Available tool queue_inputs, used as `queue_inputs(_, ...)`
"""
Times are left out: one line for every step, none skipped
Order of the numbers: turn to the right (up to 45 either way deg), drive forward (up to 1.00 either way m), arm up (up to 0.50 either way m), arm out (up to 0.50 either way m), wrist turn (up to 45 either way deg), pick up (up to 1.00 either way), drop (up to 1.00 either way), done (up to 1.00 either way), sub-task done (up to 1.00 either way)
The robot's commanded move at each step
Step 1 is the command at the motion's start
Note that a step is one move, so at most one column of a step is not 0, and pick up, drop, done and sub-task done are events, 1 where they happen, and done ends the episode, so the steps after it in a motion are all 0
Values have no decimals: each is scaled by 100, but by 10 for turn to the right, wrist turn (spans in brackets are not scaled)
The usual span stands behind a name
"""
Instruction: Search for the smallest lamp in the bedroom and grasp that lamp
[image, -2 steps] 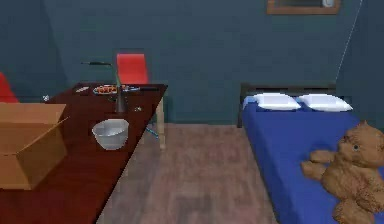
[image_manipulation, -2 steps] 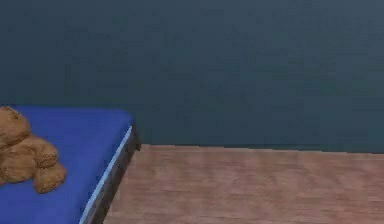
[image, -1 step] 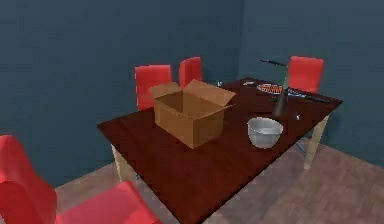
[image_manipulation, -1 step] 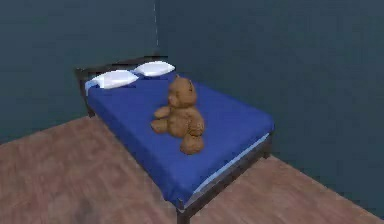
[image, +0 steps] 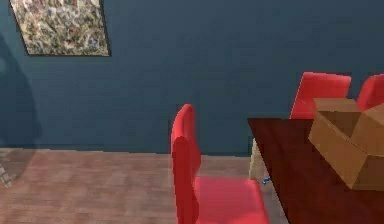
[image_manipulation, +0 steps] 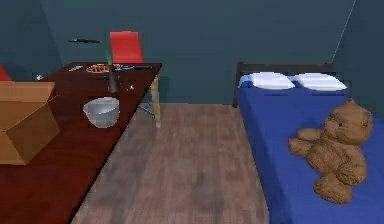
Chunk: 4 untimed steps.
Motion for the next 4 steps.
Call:
queue_inputs(-180, 0, 0, 0, 0, 0, 0, 0, 0)
queue_inputs(450, 0, 0, 0, 0, 0, 0, 0, 0)
queue_inputs(450, 0, 0, 0, 0, 0, 0, 0, 0)
queue_inputs(120, 0, 0, 0, 0, 0, 0, 0, 0)
